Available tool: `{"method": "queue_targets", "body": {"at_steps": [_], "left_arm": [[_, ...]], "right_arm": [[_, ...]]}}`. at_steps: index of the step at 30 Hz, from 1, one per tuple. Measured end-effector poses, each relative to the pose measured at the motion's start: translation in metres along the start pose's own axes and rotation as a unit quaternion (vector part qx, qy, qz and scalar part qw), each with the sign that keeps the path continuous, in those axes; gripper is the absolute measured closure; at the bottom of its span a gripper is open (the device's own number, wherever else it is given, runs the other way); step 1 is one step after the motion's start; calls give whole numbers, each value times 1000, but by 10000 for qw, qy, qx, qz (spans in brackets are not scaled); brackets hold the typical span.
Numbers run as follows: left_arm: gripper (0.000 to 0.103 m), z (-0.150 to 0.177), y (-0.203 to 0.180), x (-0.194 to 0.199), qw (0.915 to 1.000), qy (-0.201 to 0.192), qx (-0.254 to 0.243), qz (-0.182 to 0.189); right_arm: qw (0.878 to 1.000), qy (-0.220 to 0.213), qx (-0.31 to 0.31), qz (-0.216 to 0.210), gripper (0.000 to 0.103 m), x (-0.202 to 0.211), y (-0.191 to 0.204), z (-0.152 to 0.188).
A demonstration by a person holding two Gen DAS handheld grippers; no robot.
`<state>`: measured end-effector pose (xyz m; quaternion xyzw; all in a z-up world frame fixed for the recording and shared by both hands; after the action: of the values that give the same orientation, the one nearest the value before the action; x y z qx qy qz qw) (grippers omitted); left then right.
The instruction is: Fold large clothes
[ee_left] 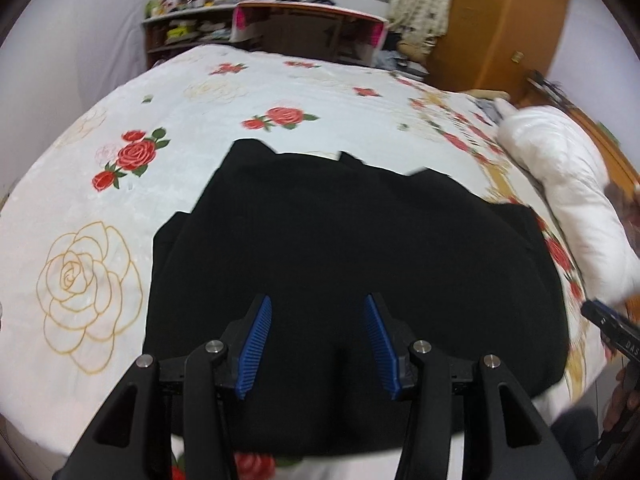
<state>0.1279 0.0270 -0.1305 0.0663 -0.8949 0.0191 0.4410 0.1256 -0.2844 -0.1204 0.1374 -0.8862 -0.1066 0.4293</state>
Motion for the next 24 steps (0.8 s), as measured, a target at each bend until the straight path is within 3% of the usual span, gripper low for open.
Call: {"method": "queue_targets", "body": {"at_steps": [9, 16, 24], "left_arm": [[40, 40, -19, 57, 9994, -136, -302, 73], [38, 64, -22, 66, 9990, -99, -438, -15], [38, 73, -22, 65, 9984, -92, -535, -172]], "right_arm": [[9990, -81, 432, -74, 43, 32, 57, 36], [9973, 5, 734, -92, 43, 37, 83, 65], [9972, 31, 739, -55, 43, 40, 85, 78]]}}
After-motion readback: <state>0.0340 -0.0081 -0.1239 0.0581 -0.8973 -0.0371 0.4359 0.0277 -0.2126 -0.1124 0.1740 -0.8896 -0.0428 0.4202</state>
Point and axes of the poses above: each gripper's, at about its wrist camera, not at the fingertips, and x roughly against the way its jaws point, y to its left, z to its underside, the point moved 10 cm from there along -x, roughly the way its jaws point, and after that the axes turned 14 degrees about -z, right-handed, at the moved point
